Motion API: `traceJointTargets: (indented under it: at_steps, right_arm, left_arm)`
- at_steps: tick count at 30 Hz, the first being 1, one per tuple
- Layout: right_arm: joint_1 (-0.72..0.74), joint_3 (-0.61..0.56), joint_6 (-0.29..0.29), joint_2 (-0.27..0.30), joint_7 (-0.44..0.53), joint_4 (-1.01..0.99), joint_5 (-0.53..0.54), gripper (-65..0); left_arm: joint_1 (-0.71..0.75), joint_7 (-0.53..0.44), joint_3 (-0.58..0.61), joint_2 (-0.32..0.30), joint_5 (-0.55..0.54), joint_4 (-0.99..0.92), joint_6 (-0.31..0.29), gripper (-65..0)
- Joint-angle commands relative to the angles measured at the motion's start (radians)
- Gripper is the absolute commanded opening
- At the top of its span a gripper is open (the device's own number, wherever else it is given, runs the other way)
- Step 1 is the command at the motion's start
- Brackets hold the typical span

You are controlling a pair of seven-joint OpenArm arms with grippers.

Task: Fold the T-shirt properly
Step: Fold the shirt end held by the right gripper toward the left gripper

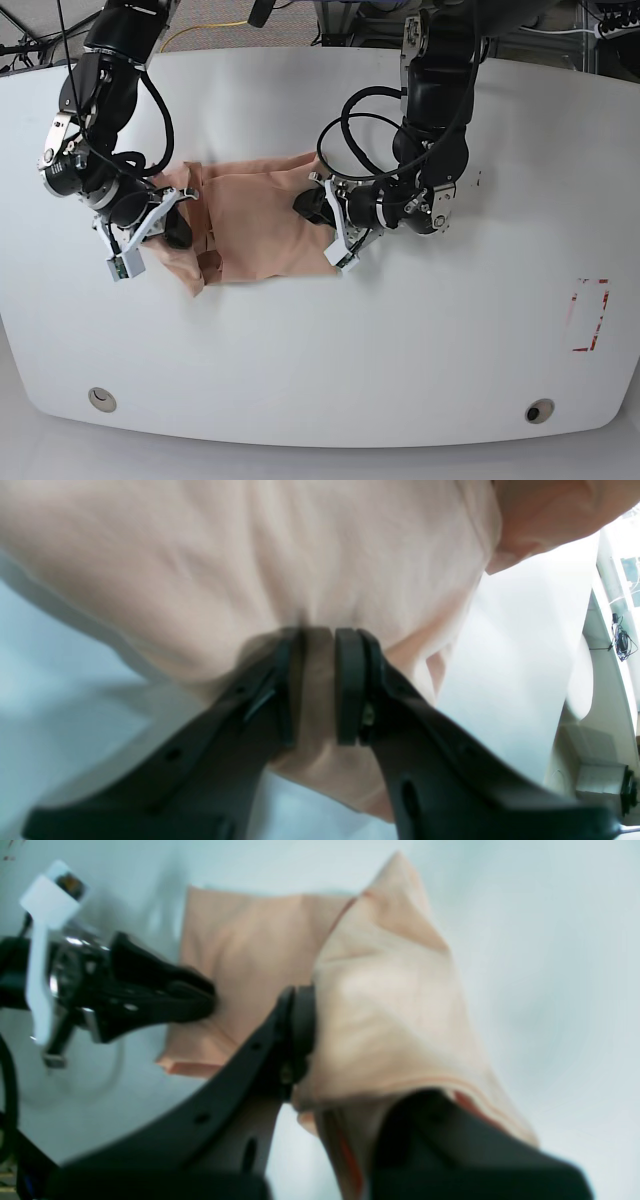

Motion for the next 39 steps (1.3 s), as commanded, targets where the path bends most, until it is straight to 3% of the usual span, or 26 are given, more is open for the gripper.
traceJointTargets:
  at_steps: [1,7,25,28,30,34,36,39]
  right_arm:
    - [0.019,-0.007,0.002,0.0,0.035,-0.009,0.027,-65.0]
    - [0.043,-0.081,0.002,-0.003,0.082,-0.05,0.025,-65.0]
    - [0.061,-0.285,-0.004,-0.018,0.191,-0.13,0.025,-63.6]
    - [0.06,-0.319,-0.006,-0.018,0.23,-0.16,0.025,-56.0]
    - [0.06,-0.326,-0.015,-0.014,0.276,-0.19,0.024,-45.8]
    - [0.049,-0.326,-0.101,0.011,0.322,-0.2,0.007,-24.7]
    - [0.048,-0.331,-0.128,0.022,0.337,-0.197,-0.059,-15.9]
    - [0.049,-0.383,-0.119,0.043,0.34,-0.188,-0.173,-9.8]
  left_arm:
    - [0.031,0.168,0.044,-0.014,0.19,-0.03,0.033,-54.3]
    - [0.038,0.165,0.126,-0.014,0.19,-0.032,0.033,-54.3]
    - [0.038,0.125,0.128,-0.014,0.188,-0.032,0.033,-54.3]
    - [0.038,0.122,0.128,-0.014,0.188,-0.036,0.033,-54.3]
    - [0.038,0.122,0.128,-0.014,0.187,-0.028,0.033,-54.2]
    - [0.038,0.122,0.126,-0.014,0.154,-0.028,0.033,-54.0]
    - [0.037,0.122,0.126,-0.014,0.116,-0.028,0.033,-54.0]
    - [0.034,0.122,0.126,-0.014,0.073,-0.028,0.033,-52.4]
